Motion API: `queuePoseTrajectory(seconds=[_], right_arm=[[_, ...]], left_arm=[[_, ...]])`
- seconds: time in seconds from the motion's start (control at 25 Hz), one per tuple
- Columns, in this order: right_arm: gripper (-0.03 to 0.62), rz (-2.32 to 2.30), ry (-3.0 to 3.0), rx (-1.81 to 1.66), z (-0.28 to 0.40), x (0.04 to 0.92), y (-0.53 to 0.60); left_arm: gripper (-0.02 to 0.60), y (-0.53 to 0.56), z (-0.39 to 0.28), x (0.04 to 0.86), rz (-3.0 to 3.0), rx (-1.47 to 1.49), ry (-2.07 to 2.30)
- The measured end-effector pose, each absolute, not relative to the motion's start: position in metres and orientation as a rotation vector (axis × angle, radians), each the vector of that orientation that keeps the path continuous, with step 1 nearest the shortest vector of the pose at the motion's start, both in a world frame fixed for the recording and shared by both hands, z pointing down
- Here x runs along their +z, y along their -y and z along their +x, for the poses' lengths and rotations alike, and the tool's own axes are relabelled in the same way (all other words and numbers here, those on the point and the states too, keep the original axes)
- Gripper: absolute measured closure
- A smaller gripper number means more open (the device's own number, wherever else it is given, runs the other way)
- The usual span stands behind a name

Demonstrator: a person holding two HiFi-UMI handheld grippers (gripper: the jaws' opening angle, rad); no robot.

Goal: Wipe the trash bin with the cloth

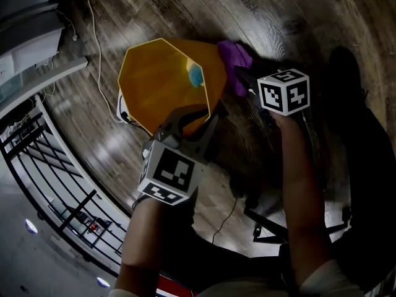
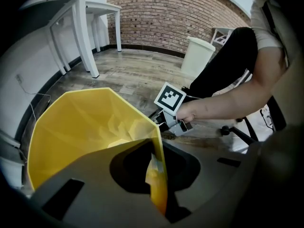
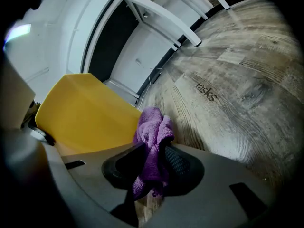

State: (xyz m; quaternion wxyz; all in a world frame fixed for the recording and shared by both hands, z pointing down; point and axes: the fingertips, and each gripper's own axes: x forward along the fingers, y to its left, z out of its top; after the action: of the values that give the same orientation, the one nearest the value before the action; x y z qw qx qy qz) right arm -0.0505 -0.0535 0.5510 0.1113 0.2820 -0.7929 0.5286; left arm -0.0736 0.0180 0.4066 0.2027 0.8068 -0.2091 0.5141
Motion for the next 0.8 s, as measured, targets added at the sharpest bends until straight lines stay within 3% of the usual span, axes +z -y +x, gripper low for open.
queuePoseTrajectory(seconds=[0.8], right_arm=[[0.48, 0.94, 2.012, 1.415, -0.051, 0.629, 0.051]], left_arm=[[0.563, -0.009, -0.071, 0.416, 2.244, 1.368, 0.648]])
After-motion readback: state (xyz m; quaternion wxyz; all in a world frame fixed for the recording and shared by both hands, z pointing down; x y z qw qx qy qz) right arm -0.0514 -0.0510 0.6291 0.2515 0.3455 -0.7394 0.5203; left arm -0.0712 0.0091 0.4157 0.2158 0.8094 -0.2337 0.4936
